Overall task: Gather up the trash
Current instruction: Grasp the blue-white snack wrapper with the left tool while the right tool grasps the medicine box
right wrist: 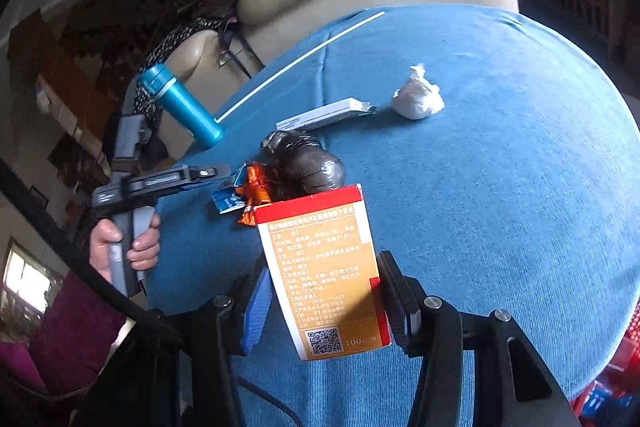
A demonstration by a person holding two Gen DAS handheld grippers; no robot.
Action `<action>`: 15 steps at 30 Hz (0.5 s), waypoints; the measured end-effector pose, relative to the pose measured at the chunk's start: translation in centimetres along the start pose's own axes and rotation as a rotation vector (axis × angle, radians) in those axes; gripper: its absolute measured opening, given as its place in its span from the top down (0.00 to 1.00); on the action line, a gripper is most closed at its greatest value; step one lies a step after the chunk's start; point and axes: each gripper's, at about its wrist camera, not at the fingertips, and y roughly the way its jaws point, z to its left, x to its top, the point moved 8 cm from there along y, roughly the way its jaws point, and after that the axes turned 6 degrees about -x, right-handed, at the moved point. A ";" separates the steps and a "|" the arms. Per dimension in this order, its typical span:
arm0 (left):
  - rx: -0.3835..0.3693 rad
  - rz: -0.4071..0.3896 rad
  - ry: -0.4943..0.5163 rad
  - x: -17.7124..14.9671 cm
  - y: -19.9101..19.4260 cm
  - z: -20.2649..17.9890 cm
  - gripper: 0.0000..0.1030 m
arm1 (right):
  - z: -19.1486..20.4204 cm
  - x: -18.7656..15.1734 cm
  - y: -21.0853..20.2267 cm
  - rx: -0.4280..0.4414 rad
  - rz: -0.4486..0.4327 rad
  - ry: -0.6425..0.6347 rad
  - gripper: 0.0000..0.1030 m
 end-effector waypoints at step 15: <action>0.025 -0.055 0.003 -3.8 -0.7 -2.4 0.52 | 1.4 -1.0 0.2 0.025 -0.009 -0.009 0.48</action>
